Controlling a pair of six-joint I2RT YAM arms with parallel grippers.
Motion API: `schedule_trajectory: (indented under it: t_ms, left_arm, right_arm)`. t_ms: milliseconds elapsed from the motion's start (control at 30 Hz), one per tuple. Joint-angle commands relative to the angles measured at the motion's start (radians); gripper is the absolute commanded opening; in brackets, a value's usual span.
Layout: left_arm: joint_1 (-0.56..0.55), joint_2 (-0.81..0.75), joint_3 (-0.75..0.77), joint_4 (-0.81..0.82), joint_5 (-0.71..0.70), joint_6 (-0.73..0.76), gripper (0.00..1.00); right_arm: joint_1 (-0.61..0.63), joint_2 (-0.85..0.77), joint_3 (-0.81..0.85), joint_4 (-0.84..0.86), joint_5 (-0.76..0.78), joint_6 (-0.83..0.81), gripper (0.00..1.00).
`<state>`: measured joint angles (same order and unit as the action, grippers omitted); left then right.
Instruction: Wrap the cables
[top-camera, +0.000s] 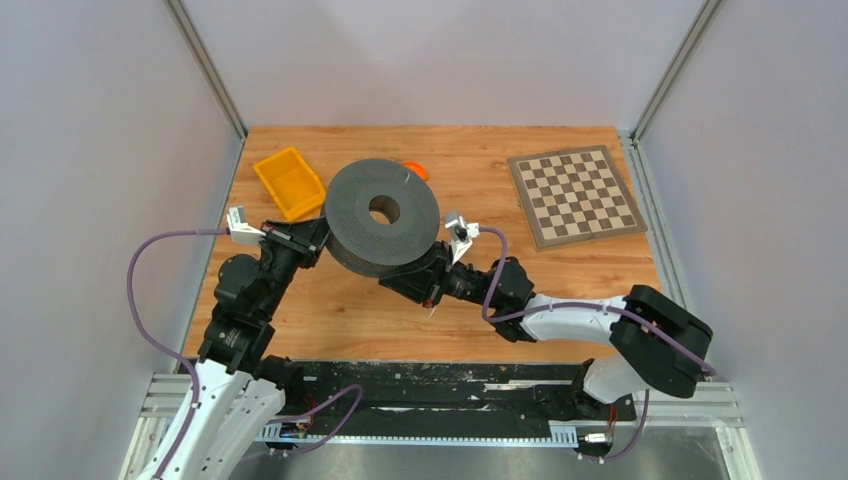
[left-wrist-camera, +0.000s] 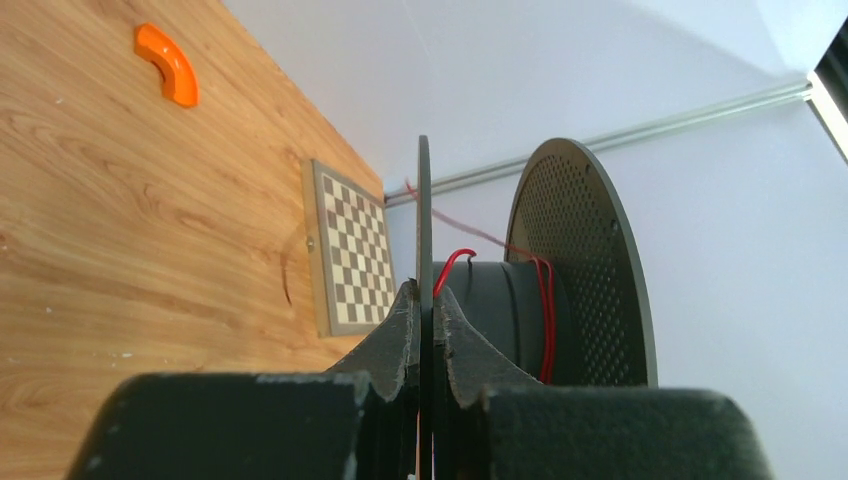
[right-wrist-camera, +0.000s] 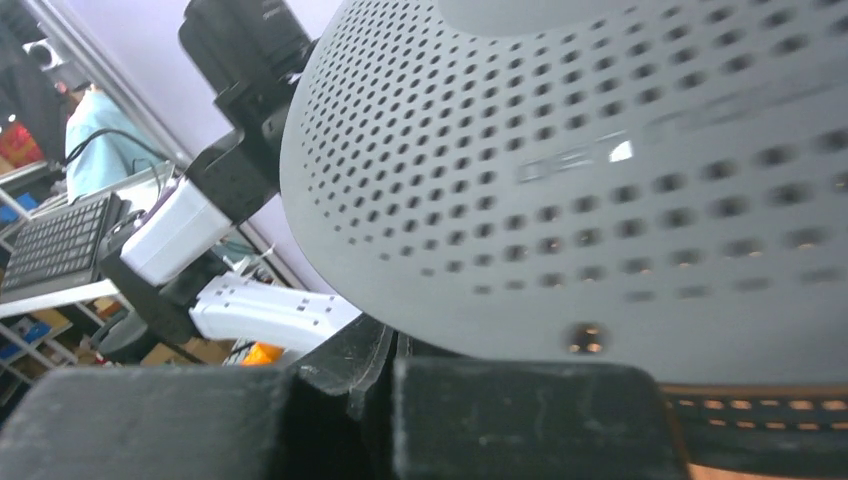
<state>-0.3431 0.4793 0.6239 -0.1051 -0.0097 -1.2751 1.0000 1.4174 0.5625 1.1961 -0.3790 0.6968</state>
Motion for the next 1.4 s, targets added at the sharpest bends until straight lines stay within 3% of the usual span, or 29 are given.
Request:
schedule_trajectory:
  t_ms: [0,67,200,500,800,900,1033,1133,1267,1367]
  left_arm:
    - [-0.013,-0.02,-0.001,0.125,0.052,-0.08,0.0]
    - [-0.013,-0.022,0.002,0.121,0.038,-0.071,0.0]
    - [-0.013,-0.001,0.033,0.097,0.028,-0.025,0.0]
    - [-0.013,0.009,0.104,0.061,0.09,0.061,0.0]
    - [-0.013,0.096,0.276,-0.096,0.376,0.33,0.0]
    - [-0.013,0.157,0.347,-0.209,0.506,0.508,0.0]
    - [-0.013,0.264,0.463,-0.442,0.615,0.73,0.0]
    - [-0.013,0.32,0.505,-0.549,0.663,0.872,0.0]
    - [-0.014,0.384,0.536,-0.695,0.55,1.163,0.0]
    - [-0.013,0.413,0.546,-0.706,0.505,1.331,0.0]
  right_arm:
    - [0.015,0.071,0.09,0.071,0.089,0.02,0.0]
    - [0.024,0.063,0.088,0.063,0.08,0.001,0.0]
    - [0.034,-0.036,0.008,-0.068,0.087,-0.113,0.13]
    - [0.031,-0.372,-0.27,-0.297,0.304,-0.435,0.29]
    - [-0.138,-0.773,-0.278,-0.582,0.266,-0.69,0.34]
    - [-0.254,-0.859,-0.257,-0.658,0.187,-0.75,0.4]
    - [-0.439,-0.793,-0.118,-0.821,-0.059,-0.774,0.44]
    - [-0.54,-0.686,-0.033,-0.815,-0.213,-0.68,0.44]
    - [-0.565,-0.552,0.081,-0.822,-0.342,-0.69,0.49]
    - [-0.565,-0.465,0.168,-0.857,-0.473,-0.79,0.51]
